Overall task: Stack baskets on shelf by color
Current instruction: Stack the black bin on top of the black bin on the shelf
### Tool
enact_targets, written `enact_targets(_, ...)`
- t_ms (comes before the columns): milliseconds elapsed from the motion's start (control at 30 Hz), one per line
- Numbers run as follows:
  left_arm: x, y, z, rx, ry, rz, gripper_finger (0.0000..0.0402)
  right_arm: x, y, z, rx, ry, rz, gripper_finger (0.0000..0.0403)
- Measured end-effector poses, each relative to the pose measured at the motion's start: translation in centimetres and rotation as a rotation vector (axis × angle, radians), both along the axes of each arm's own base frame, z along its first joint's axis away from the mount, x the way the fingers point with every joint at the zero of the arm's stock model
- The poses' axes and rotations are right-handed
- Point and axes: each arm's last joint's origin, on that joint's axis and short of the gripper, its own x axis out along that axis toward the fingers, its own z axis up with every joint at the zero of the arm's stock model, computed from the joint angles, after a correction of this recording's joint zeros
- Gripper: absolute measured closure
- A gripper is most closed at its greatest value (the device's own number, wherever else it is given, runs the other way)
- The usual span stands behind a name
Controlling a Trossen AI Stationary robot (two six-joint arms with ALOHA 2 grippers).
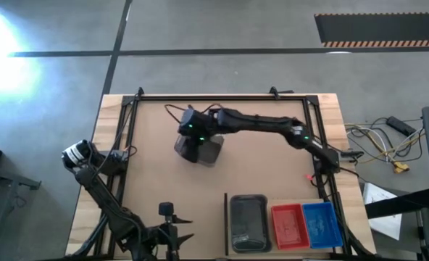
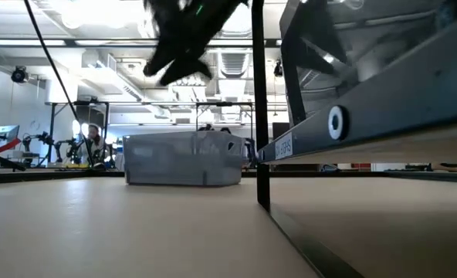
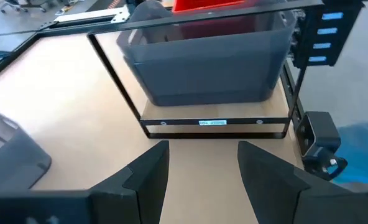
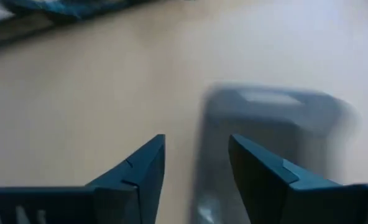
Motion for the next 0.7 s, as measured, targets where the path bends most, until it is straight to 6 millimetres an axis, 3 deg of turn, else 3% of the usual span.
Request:
enact_targets(100,-0.2,0.1,-0.2,0.013,-0.022,0.032,0.0226,-3.3,3.5,3.4,-0.209,0.110,-0.017,0.0234)
enact_targets(233,0.1,0.6,-0.2,0.048,-0.063,0.089,0.0226,-8.2,10.2,6.6,-0.454,0.206,-0.017,0.0245)
enact_targets(333,0.9,1.5,-0.3,0.091,-0.104,0.166,0.0226,-12.4,15.8,8.2,-0.541,0.181,-0.028,0.0259)
enact_targets(433,2.3,3.0,-0.1,0.174,-0.139,0.258,0.0226,-16.9,21.0,8.6,-0.567,0.114,-0.029,0.0272)
enact_targets(533,4.5,5.2,0.1,0.168,-0.122,0.327,0.0226,-21.5,25.3,7.5,-0.602,0.041,-0.048,0.0282)
enact_targets(700,9.1,10.7,0.6,0.095,0.025,0.335,0.0226,-28.5,30.1,5.0,-0.572,-0.083,-0.084,0.0299)
